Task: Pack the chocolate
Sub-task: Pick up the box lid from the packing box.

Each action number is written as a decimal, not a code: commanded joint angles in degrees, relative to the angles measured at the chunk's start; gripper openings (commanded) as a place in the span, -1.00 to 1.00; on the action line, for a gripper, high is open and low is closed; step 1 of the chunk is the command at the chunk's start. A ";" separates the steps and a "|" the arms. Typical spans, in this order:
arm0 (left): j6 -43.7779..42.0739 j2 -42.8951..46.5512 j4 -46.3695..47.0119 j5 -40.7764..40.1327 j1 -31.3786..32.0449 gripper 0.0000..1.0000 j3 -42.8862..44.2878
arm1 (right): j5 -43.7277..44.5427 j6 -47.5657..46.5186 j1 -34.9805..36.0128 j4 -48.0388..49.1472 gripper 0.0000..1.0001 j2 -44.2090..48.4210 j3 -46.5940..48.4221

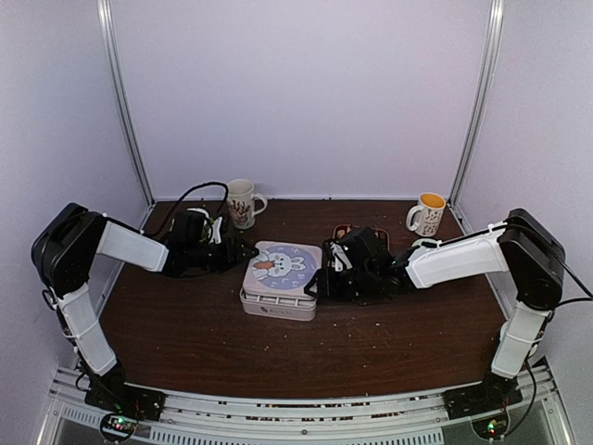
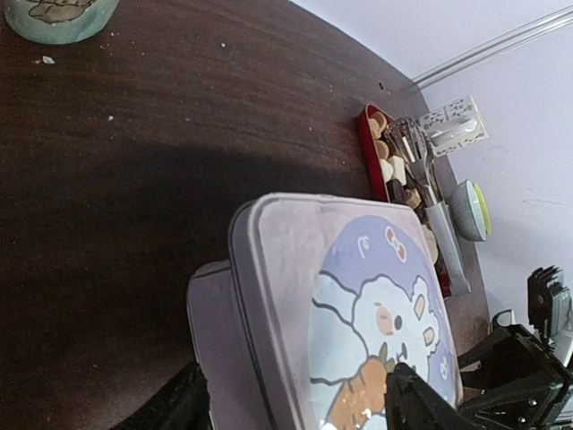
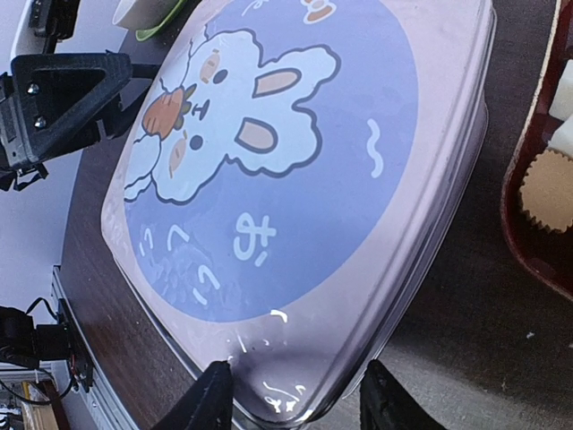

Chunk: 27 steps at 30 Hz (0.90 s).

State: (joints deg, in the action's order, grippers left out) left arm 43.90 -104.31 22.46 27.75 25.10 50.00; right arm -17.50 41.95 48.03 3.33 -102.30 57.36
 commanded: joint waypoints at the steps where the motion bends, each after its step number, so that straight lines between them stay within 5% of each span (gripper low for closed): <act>1: -0.27 -4.03 2.63 3.80 -0.59 0.39 2.99 | 1.48 -0.88 0.47 -1.93 -0.02 1.62 -0.78; 7: -0.37 -6.16 2.97 5.82 -0.53 0.43 4.06 | 1.14 -1.82 0.98 -2.59 -0.01 1.38 -0.16; 14: -6.12 -5.81 -7.47 1.16 0.68 0.43 5.49 | 2.39 -3.87 1.89 -4.88 0.09 1.38 1.75; 27: -11.48 -5.04 -15.91 -5.33 2.85 0.36 6.44 | 12.78 -7.44 1.61 -9.07 0.40 4.83 5.87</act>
State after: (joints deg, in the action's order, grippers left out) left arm 35.35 -109.21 12.34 25.71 27.22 56.95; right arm -10.59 36.29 49.54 -4.10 -100.27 60.45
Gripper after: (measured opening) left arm 0.685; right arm 0.676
